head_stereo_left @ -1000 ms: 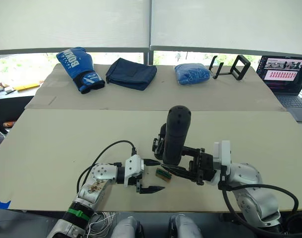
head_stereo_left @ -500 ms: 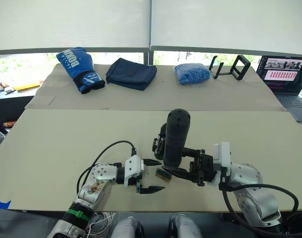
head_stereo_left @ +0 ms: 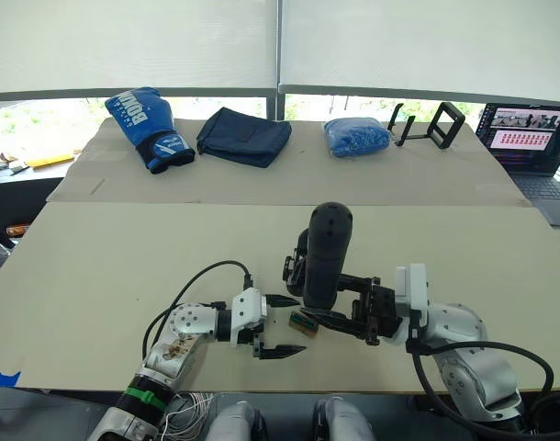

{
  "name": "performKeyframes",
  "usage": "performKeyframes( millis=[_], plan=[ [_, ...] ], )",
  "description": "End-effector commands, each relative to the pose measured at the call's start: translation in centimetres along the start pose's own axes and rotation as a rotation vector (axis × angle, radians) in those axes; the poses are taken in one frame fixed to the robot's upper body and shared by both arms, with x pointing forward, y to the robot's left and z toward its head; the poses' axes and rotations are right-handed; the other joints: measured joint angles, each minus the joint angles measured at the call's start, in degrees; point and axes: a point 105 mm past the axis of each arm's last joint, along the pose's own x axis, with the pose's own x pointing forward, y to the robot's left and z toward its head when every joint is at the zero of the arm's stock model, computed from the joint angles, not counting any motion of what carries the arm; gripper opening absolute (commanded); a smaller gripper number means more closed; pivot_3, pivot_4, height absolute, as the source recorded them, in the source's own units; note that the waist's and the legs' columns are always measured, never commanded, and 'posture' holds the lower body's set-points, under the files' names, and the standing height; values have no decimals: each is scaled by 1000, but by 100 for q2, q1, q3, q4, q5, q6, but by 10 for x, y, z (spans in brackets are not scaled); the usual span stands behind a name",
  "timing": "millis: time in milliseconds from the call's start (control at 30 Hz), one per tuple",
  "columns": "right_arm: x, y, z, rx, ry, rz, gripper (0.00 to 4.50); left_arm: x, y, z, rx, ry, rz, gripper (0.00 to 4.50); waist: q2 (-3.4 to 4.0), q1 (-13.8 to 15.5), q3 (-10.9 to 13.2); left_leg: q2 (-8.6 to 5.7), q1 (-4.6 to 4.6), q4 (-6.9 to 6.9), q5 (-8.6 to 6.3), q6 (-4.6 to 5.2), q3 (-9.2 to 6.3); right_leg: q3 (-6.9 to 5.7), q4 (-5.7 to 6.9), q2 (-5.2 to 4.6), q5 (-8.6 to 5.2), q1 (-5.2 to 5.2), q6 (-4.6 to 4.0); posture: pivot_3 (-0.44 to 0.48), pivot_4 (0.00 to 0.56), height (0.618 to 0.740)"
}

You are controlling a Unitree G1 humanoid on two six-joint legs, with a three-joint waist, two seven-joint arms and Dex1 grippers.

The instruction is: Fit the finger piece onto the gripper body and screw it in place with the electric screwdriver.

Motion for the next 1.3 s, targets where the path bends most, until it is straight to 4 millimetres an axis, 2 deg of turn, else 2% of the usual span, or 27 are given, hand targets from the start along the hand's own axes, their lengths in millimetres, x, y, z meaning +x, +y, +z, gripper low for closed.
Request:
performKeyframes(
  millis=[33,1300],
  plan=[
    [0,-2,17,-83,-54,0,1914,2,-10,-13,-52,27,-19,4500,0,0,0,0,0,0,0,0,0,0,0,0,0,0,0,0,150,740],
    [3,-1,16,-85,-37,10,1914,3,-14,-16,-60,25,-21,4500,0,-1,0,0,-1,-2,-9,12,0,-3,-9,-10,0,0,1,0,150,740]
  ],
)
